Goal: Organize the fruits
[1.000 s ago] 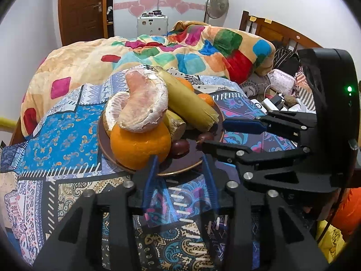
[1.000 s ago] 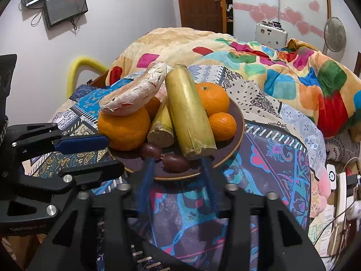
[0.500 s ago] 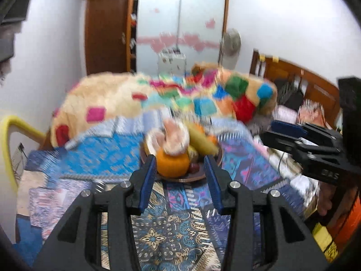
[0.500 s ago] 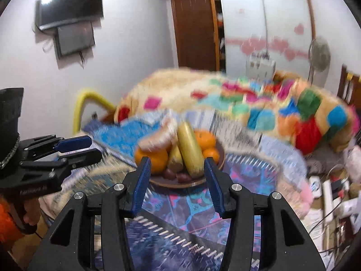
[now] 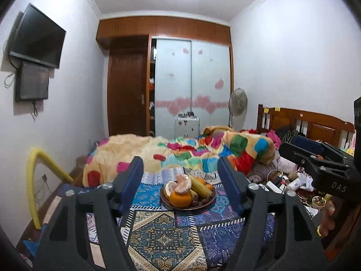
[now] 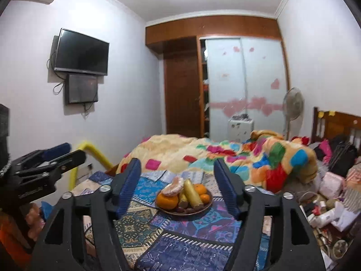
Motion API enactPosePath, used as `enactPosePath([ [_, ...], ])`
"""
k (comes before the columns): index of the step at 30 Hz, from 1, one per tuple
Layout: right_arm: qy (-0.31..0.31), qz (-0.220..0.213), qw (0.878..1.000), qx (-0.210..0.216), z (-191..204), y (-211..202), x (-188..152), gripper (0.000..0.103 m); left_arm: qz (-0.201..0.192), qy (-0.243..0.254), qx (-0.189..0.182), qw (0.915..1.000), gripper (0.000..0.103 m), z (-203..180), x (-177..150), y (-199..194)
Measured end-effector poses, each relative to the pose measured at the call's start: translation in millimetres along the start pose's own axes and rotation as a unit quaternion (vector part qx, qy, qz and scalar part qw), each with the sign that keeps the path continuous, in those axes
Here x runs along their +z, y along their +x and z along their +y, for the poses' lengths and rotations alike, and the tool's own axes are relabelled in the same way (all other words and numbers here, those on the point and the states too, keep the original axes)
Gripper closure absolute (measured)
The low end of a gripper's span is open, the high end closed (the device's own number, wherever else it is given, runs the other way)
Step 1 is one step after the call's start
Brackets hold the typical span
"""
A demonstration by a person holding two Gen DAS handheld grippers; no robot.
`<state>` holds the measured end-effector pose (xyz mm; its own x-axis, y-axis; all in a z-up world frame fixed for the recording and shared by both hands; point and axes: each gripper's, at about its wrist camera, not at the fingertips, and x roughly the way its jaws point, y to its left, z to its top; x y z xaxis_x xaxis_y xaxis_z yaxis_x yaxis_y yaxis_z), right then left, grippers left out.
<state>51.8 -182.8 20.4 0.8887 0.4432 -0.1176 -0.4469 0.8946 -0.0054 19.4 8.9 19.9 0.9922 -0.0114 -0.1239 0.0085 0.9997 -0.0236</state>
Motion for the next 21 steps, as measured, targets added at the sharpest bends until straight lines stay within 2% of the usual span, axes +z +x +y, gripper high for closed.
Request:
enactPosePath([
  [2, -0.001, -0.013, 1.000, -0.009, 4, -7, 1, 0.019, -0.012, 0.002, 0.006, 0.9999, 0.029, -2, -2, -12],
  [4, -0.009, -0.023, 1.000, -0.019, 9, -14, 1, 0.017, -0.018, 0.000, 0.007, 0.9998, 0.025, -2, -3, -21],
  [6, -0.011, -0.030, 0.999, -0.022, 14, -20, 0, 0.007, -0.027, -0.004, 0.014, 0.9995, 0.009, -2, -4, -30],
  [8, -0.010, -0.038, 0.999, -0.028, 17, -25, -1, 0.000, -0.039, -0.003, 0.024, 0.9990, 0.006, -2, -5, -39],
  [12, -0.010, -0.050, 0.998, -0.046, 22, -33, -4, 0.000, -0.047, -0.002, 0.030, 0.9984, 0.000, -3, -8, -50],
  [21, -0.001, -0.051, 0.998, -0.045, 24, -41, -9, 0.000, -0.049, 0.000, 0.033, 0.9983, 0.000, -5, -11, -61],
])
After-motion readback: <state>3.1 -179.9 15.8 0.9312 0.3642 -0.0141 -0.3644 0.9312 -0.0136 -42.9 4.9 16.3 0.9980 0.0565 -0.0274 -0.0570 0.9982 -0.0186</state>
